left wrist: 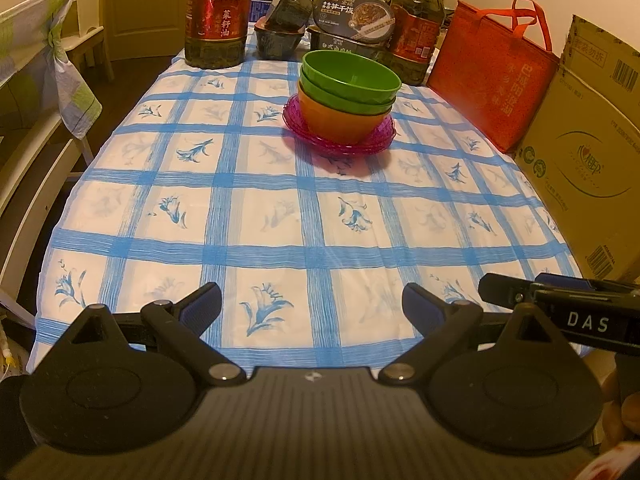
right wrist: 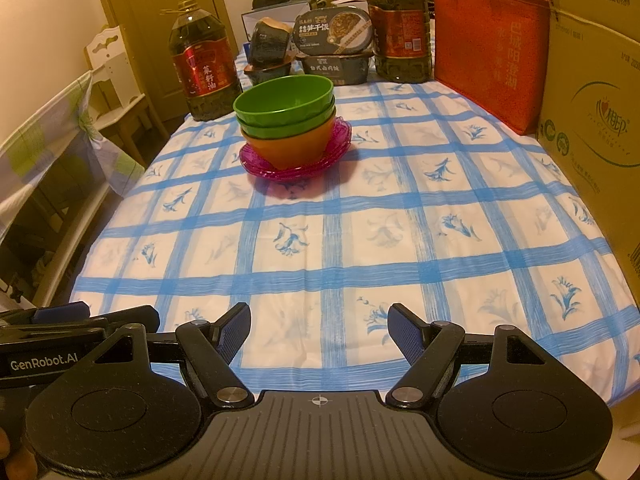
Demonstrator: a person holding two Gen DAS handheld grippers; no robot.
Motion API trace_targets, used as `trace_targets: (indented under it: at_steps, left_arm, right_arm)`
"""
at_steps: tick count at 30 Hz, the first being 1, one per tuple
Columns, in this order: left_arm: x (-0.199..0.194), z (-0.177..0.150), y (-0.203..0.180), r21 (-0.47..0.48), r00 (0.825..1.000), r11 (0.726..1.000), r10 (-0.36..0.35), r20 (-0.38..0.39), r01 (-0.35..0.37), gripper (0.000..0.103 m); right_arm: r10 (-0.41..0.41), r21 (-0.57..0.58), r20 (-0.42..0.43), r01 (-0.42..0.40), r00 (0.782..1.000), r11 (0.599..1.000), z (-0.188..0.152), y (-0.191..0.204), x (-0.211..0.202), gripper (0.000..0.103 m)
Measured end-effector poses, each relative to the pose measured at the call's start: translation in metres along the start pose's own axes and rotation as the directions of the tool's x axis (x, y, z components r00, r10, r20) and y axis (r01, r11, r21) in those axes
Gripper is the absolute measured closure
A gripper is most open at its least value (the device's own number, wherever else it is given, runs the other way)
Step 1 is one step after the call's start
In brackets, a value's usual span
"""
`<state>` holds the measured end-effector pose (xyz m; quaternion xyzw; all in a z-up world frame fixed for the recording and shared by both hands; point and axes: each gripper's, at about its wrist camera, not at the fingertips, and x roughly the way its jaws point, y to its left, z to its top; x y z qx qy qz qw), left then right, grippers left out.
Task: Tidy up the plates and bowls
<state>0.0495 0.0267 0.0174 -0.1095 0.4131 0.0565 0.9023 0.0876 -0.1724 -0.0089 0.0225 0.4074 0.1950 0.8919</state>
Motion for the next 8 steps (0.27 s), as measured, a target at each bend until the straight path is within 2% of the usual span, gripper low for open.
trace_targets:
  at_steps: [8]
  left_arm:
    - [-0.0025, 0.0036, 0.0024, -0.016, 1.000, 1.000, -0.013, 0.011, 0.013, 0.007]
  right_arm:
    - [0.000, 0.000, 0.001, 0.000, 1.000, 1.000, 0.0003, 0.0004, 0.0000, 0.028]
